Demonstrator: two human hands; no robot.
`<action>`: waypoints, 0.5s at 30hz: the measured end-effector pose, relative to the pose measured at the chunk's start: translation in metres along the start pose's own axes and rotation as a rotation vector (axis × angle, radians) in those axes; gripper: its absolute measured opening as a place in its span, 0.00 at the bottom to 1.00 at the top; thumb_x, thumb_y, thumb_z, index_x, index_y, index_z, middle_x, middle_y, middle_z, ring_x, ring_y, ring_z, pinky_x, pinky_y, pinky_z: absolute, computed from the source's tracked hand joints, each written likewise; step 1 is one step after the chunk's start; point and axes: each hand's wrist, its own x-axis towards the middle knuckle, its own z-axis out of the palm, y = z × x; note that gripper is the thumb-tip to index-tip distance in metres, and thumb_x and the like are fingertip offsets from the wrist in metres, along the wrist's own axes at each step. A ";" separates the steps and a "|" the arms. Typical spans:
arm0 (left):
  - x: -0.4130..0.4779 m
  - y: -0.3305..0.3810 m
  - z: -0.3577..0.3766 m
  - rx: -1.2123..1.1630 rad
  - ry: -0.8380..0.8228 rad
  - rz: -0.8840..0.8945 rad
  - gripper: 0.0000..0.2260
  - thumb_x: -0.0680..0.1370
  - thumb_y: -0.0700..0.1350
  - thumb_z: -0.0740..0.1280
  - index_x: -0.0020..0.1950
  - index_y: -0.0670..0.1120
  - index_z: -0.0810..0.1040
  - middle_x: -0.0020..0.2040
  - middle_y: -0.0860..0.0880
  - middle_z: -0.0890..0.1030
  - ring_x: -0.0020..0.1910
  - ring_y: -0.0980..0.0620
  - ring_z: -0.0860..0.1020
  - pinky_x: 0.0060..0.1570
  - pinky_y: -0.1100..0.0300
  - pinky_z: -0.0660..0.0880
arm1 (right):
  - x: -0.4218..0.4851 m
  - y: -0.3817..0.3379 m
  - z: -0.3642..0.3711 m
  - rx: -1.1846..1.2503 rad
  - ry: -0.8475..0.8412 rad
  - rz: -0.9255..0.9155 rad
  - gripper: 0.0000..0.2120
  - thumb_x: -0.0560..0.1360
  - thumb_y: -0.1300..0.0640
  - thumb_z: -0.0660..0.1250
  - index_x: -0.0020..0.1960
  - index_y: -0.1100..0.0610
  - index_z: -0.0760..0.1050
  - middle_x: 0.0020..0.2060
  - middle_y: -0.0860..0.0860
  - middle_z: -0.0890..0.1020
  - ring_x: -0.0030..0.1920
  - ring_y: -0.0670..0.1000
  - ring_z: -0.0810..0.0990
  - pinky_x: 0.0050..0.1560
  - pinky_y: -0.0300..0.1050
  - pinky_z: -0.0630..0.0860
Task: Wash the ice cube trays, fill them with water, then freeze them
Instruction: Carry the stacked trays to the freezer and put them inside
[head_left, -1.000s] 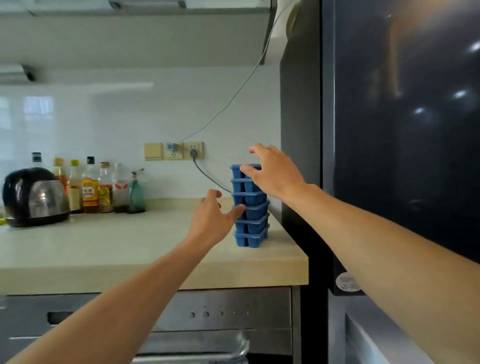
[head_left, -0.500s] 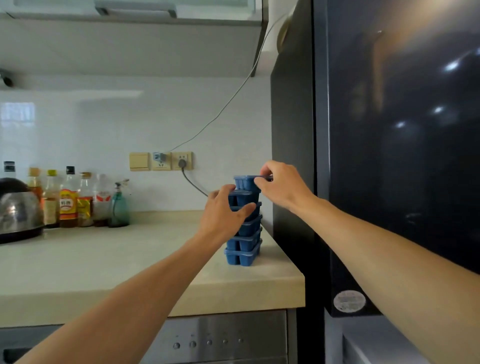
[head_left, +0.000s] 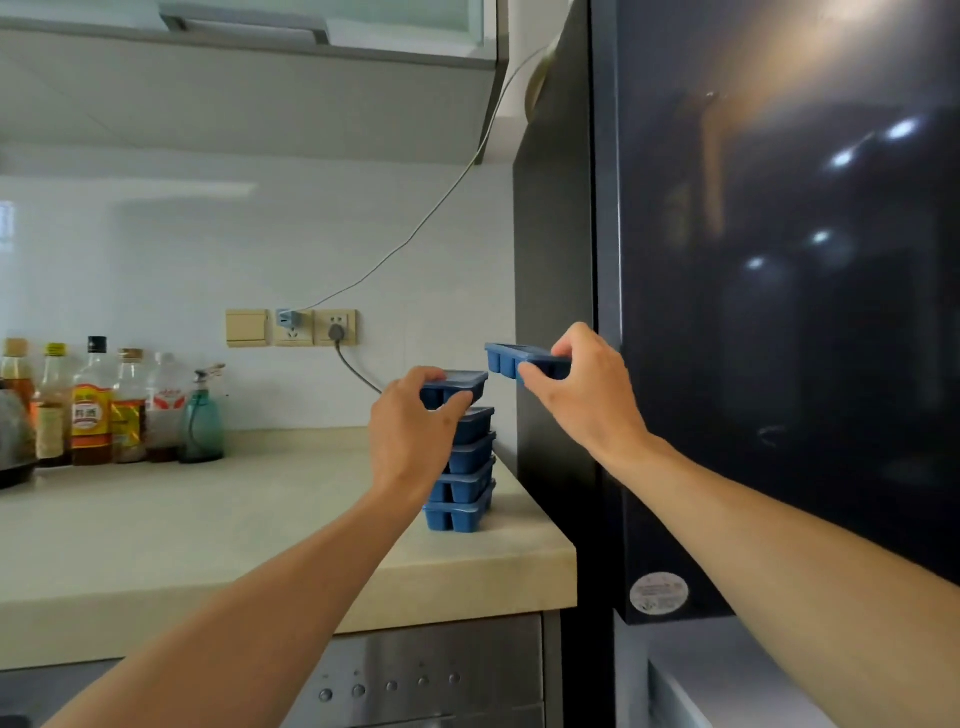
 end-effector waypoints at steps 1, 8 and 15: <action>-0.004 0.004 -0.002 -0.024 0.008 0.019 0.13 0.76 0.50 0.74 0.60 0.53 0.80 0.54 0.54 0.81 0.51 0.55 0.78 0.45 0.68 0.71 | -0.005 0.000 -0.008 0.020 0.028 -0.004 0.14 0.74 0.49 0.74 0.46 0.55 0.70 0.42 0.49 0.76 0.42 0.48 0.77 0.34 0.36 0.73; -0.051 0.038 0.001 -0.128 -0.022 0.149 0.12 0.76 0.51 0.74 0.58 0.54 0.80 0.54 0.55 0.80 0.50 0.68 0.75 0.43 0.76 0.70 | -0.052 0.007 -0.076 0.050 0.147 -0.062 0.15 0.73 0.50 0.75 0.48 0.54 0.71 0.44 0.48 0.78 0.46 0.45 0.79 0.38 0.38 0.79; -0.117 0.056 0.032 -0.248 -0.156 0.140 0.14 0.75 0.51 0.75 0.59 0.53 0.81 0.54 0.56 0.81 0.50 0.60 0.78 0.50 0.68 0.75 | -0.113 0.034 -0.140 -0.095 0.145 -0.019 0.15 0.72 0.52 0.75 0.49 0.56 0.72 0.45 0.50 0.78 0.45 0.49 0.78 0.43 0.51 0.79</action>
